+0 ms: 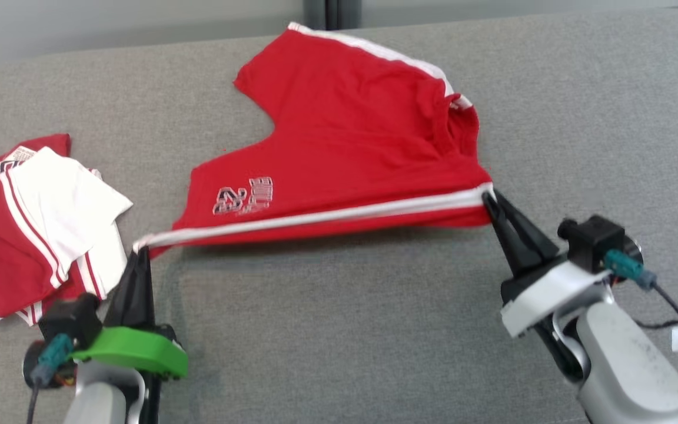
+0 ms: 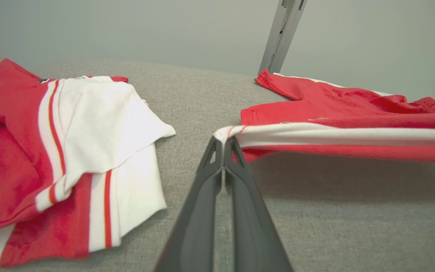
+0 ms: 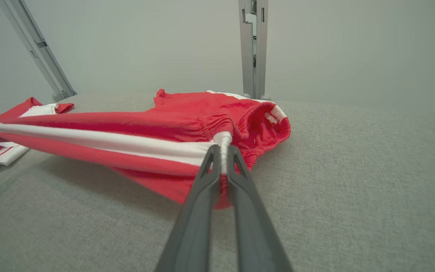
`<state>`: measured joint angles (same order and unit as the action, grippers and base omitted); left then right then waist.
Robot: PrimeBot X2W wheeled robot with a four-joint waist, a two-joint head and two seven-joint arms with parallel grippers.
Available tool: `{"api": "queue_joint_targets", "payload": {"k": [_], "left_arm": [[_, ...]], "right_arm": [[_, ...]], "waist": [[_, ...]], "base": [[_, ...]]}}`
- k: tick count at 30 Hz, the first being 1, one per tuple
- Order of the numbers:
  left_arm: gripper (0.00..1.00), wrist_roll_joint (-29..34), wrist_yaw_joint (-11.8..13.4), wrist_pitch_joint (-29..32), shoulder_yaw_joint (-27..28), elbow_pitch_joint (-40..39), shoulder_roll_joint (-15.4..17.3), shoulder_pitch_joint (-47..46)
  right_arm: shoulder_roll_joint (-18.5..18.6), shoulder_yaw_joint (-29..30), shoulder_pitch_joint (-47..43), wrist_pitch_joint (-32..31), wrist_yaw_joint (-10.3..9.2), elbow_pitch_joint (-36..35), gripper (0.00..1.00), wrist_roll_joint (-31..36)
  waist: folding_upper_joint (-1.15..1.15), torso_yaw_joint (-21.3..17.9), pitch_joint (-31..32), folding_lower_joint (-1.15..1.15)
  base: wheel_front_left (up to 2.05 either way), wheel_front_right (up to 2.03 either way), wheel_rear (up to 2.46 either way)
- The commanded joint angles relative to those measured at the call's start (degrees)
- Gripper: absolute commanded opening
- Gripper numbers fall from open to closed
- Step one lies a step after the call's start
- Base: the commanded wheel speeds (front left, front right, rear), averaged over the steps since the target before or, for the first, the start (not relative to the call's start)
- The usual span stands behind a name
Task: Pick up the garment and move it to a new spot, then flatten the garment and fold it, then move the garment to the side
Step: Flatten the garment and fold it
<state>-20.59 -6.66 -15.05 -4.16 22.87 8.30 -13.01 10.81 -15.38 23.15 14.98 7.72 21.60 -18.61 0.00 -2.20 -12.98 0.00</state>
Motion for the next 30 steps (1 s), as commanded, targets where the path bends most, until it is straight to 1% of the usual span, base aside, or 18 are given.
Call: {"api": "queue_joint_targets", "payload": {"k": [1,5,12,15,19,21,23,27,30], "left_arm": [[0.00,0.9,0.3,-0.2,2.7,-0.3,-0.2,3.7],[0.00,2.9,0.1,-0.2,6.0,-1.4,-2.4,10.0],[0.00,5.6,-0.2,-0.2,9.2,-3.5,-4.1,17.7],[0.00,6.2,-0.3,-0.2,10.0,-4.7,-4.4,18.7],[0.00,8.0,-0.5,-0.2,8.7,-6.6,-4.6,14.7],[0.00,8.6,-0.5,-0.2,6.3,-7.2,-3.6,11.4],[0.00,8.7,-0.6,-0.2,2.8,-7.3,-1.7,7.2],[0.00,7.4,-0.7,-0.1,-4.6,-5.6,4.2,-3.3],[0.00,5.9,-0.7,-0.1,-10.2,-3.1,8.7,-11.8]], "right_arm": [[1.0,1.2,-3.7,0.3,-0.47,-0.8,0.00,-0.5],[0.7,1.7,-11.7,0.3,-0.50,-3.3,0.00,-0.9],[0.2,1.2,-23.4,0.3,-0.51,-7.2,0.00,-2.5],[0.2,1.1,-26.8,0.3,-0.54,-8.9,0.00,-2.8],[-0.9,2.4,-26.9,0.3,-0.53,-12.3,0.00,-2.8],[-2.1,3.1,-25.2,0.3,-0.46,-13.8,0.00,-2.6],[-3.4,3.3,-23.1,0.3,-0.33,-14.8,0.00,-2.2],[-5.9,5.4,-18.0,0.3,-0.29,-15.6,0.00,-2.0],[-7.4,6.7,-13.8,0.3,-0.28,-14.7,0.00,-2.1]], "waist": [[0.00,-0.5,3.3,0.00],[0.00,-0.7,6.4,0.00],[0.00,-1.4,9.7,0.00],[0.00,-1.6,9.3,0.00],[0.00,-2.7,6.5,0.00],[0.00,-3.3,4.6,0.00],[0.00,-4.0,2.4,0.00],[0.00,-5.5,-2.3,0.00],[0.00,-7.0,-6.2,0.00]], "base": [[0.00,0.00,0.00],[0.00,0.00,0.00],[0.00,0.00,0.00],[0.00,0.00,0.00],[0.00,0.00,0.00],[0.00,0.00,0.00],[0.00,0.00,0.00],[0.00,0.00,0.00],[0.00,0.00,0.00]]}}
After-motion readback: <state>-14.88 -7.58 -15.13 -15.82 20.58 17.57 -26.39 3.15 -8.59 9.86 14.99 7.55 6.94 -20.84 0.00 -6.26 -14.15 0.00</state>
